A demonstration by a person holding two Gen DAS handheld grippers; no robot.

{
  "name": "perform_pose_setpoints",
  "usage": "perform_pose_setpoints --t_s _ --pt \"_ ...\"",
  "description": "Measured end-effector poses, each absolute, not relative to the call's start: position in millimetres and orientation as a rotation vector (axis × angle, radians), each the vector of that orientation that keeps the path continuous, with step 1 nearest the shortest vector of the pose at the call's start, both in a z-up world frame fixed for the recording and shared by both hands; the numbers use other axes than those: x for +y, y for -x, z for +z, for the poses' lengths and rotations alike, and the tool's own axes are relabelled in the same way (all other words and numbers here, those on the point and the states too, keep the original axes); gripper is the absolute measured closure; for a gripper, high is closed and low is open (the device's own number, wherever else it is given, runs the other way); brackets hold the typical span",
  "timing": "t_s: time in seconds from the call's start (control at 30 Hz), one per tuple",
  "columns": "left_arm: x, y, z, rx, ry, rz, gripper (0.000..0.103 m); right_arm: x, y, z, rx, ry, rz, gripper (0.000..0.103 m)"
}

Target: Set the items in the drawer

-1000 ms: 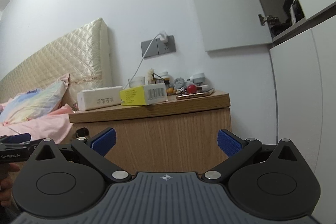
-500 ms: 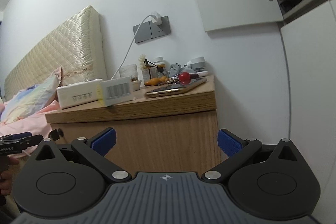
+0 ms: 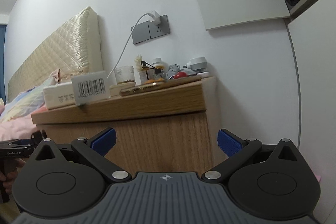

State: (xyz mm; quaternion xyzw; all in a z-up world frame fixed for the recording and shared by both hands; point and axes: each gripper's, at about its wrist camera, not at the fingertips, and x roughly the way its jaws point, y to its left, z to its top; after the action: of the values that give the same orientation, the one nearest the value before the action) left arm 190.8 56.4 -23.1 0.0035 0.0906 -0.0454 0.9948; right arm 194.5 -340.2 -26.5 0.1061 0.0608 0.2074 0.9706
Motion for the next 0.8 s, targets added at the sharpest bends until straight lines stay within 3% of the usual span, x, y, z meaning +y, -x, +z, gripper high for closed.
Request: perform_pose_setpoints --t_s 0.8 --pt "63.1 -213.4 -41.1 0.201 -0.025 -0.232 0.000 -330.8 -223.8 -43.6 0.106 -0.208 0.467 0.000"
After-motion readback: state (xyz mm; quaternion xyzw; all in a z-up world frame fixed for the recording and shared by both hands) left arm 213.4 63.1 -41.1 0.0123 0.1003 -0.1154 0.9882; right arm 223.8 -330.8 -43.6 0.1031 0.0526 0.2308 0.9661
